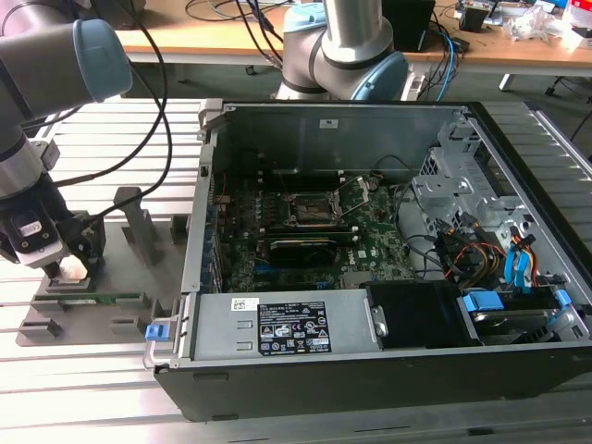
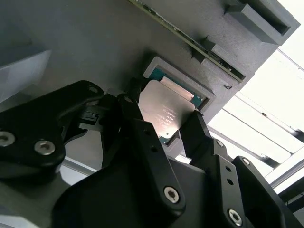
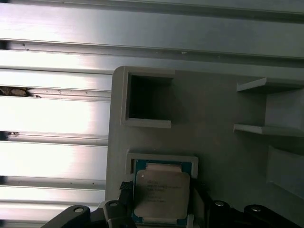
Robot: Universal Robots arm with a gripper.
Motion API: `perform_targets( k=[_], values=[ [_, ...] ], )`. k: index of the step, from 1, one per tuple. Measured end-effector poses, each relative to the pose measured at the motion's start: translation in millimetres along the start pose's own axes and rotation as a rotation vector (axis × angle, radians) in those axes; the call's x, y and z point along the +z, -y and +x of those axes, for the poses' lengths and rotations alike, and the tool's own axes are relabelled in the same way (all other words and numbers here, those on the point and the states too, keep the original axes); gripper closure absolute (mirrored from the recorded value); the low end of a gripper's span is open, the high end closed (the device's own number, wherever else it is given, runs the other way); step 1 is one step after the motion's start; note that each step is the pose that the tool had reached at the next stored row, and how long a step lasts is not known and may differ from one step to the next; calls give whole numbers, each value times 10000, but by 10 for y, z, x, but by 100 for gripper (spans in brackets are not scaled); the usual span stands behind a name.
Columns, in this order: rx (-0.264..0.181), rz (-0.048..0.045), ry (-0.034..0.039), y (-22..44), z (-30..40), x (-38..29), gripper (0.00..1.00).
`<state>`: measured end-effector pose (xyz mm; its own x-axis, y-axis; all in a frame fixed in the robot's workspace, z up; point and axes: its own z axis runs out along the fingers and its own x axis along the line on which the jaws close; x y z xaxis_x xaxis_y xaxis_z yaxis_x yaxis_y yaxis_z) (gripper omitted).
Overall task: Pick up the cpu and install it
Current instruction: 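Pick up the cpu and move it towards the insertion slot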
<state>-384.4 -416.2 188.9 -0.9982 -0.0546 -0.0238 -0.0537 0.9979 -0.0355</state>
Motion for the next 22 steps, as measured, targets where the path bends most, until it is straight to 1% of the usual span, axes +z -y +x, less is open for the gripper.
perform_targets(
  k=[1, 2, 22],
  values=[
    [0, 0, -1, 0, 0, 0, 41],
    [0, 0, -1, 0, 0, 0, 45],
    [0, 0, 0, 0, 0, 7, 45]
  ],
)
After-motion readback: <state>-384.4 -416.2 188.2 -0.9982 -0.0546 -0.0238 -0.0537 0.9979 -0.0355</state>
